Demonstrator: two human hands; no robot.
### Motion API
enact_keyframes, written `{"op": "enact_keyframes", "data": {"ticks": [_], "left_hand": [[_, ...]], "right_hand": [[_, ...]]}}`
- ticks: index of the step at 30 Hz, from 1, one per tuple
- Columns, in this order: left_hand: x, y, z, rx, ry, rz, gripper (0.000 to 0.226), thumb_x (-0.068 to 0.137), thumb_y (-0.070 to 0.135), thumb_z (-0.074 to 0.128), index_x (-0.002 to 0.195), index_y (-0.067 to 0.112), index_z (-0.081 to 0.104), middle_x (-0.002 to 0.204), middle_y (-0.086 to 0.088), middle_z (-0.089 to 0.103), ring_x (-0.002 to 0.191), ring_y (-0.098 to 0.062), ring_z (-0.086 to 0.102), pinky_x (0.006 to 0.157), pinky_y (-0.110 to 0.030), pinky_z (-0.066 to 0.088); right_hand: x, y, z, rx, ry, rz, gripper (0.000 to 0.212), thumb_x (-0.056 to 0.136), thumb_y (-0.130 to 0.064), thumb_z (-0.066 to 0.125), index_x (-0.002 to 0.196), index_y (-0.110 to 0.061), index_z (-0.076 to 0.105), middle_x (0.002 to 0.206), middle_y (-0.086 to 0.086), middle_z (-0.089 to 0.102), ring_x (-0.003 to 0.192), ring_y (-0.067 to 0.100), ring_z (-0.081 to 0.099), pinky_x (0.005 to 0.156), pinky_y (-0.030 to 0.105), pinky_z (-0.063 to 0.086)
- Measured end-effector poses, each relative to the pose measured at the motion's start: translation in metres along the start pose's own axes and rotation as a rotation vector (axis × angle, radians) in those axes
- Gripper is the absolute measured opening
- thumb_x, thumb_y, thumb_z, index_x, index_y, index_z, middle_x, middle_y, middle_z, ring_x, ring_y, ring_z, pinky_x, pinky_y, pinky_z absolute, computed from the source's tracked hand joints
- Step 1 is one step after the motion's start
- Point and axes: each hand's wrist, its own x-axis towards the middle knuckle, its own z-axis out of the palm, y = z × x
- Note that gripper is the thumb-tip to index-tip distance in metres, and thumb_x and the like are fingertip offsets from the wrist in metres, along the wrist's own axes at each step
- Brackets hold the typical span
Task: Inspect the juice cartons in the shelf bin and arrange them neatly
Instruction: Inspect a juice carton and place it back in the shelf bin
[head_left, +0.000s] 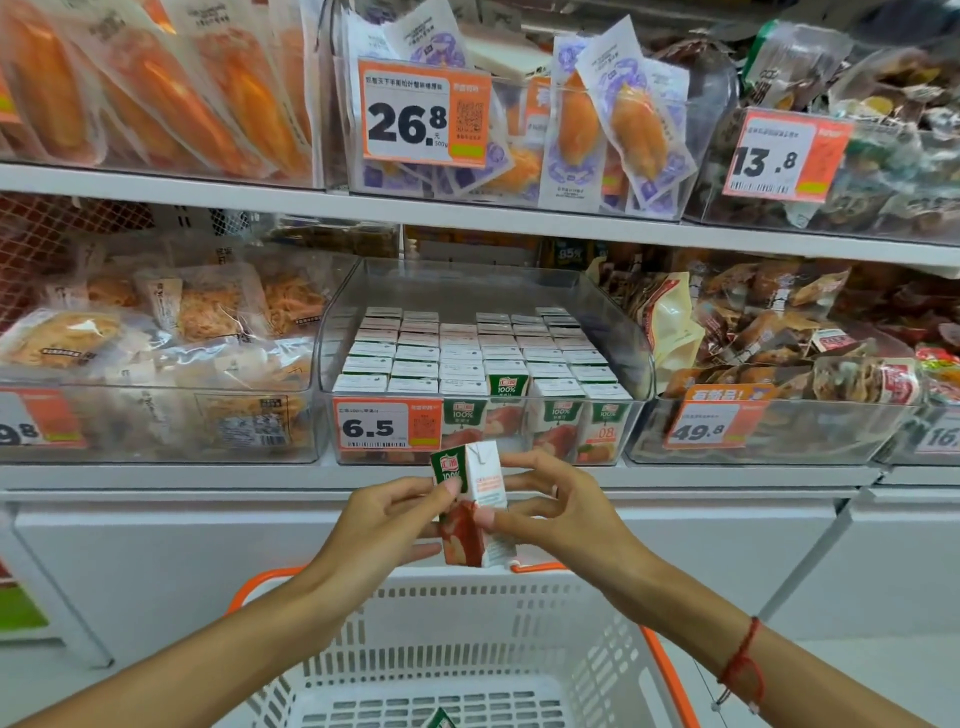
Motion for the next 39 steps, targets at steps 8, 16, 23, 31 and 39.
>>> {"op": "enact_keyframes", "data": {"ticks": [8,16,23,31,39], "left_hand": [[-0.002,0.002,0.002,-0.004,-0.158,-0.030,0.029,0.092,0.050,0.047,0.108,0.038,0.068,0.099,0.013,0.076,0.093,-0.005,0.072,0.071,-0.014,0.055],[-0.003,0.001,0.008,-0.093,-0.103,0.007,0.033,0.096,0.039,0.048,0.118,0.022,0.065,0.100,0.004,0.077,0.092,-0.010,0.073,0.066,-0.011,0.053],[-0.007,0.005,0.006,0.000,0.007,0.058,0.023,0.097,0.039,0.047,0.106,0.033,0.067,0.099,0.013,0.076,0.098,0.001,0.069,0.071,-0.013,0.055],[-0.009,0.011,0.006,0.030,0.095,-0.045,0.019,0.087,0.038,0.068,0.102,0.026,0.069,0.093,0.002,0.077,0.087,-0.006,0.072,0.069,-0.020,0.059],[-0.006,0.014,-0.016,0.071,-0.044,-0.039,0.031,0.094,0.035,0.058,0.124,0.028,0.063,0.103,0.012,0.075,0.095,-0.001,0.070,0.067,-0.012,0.054]], "right_hand": [[-0.001,-0.005,0.002,0.125,0.074,0.026,0.019,0.085,-0.029,0.072,0.099,-0.015,0.071,0.090,0.006,0.075,0.074,0.017,0.072,0.065,0.018,0.053],[-0.002,-0.008,-0.003,-0.050,-0.137,0.114,0.037,0.087,-0.027,0.071,0.123,-0.034,0.062,0.118,-0.006,0.068,0.106,0.014,0.067,0.098,0.043,0.051],[-0.005,-0.003,0.007,0.013,-0.119,0.105,0.034,0.079,-0.029,0.080,0.110,-0.034,0.067,0.094,-0.019,0.073,0.085,0.000,0.070,0.068,0.011,0.051],[-0.002,-0.011,0.012,-0.370,0.094,-0.096,0.060,0.057,-0.043,0.091,0.109,-0.030,0.063,0.089,-0.015,0.065,0.075,-0.003,0.060,0.063,0.014,0.051],[0.007,-0.013,0.002,-0.161,-0.054,-0.035,0.022,0.089,-0.034,0.065,0.109,-0.026,0.068,0.096,-0.008,0.070,0.091,0.005,0.067,0.079,0.022,0.057]]}}
